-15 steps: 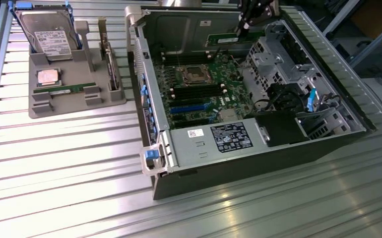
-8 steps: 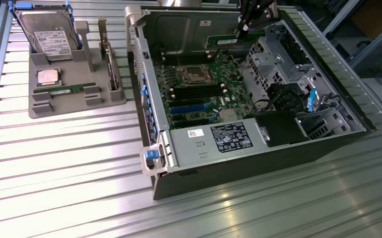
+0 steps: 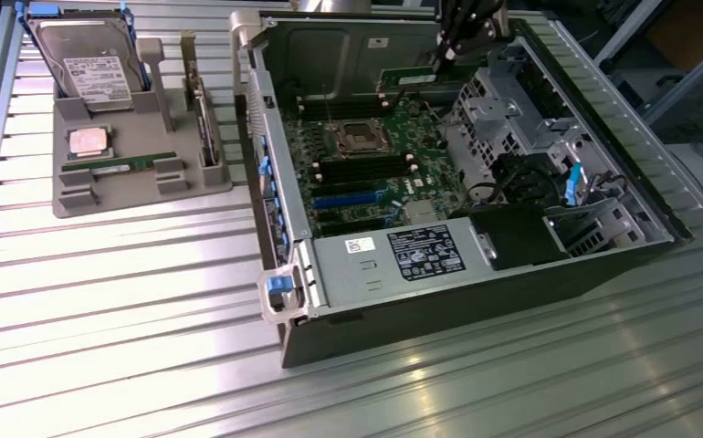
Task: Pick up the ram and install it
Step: 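Insert the ram into the slot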
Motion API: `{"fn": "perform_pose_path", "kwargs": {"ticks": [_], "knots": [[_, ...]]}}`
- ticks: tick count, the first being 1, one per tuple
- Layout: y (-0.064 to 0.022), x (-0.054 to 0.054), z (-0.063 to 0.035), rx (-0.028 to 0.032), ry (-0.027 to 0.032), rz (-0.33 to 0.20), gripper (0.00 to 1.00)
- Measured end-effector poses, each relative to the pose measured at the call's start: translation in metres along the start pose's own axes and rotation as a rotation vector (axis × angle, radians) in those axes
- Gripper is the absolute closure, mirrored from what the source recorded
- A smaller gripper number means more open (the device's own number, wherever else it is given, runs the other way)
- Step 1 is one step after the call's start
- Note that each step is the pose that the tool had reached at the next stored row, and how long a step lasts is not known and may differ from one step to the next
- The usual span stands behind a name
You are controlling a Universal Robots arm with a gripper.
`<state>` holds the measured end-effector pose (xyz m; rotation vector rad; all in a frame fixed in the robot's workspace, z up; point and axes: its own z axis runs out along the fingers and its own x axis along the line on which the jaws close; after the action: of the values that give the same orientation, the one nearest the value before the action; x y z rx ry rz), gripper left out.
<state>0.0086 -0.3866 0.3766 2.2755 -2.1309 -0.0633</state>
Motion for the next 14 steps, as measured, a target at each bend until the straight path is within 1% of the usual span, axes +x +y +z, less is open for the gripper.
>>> {"fn": "perform_pose_path", "kwargs": {"ticks": [14], "knots": [[-0.0003, 0.0001, 0.0063, 0.0000, 0.0001, 0.000, 0.88]]}}
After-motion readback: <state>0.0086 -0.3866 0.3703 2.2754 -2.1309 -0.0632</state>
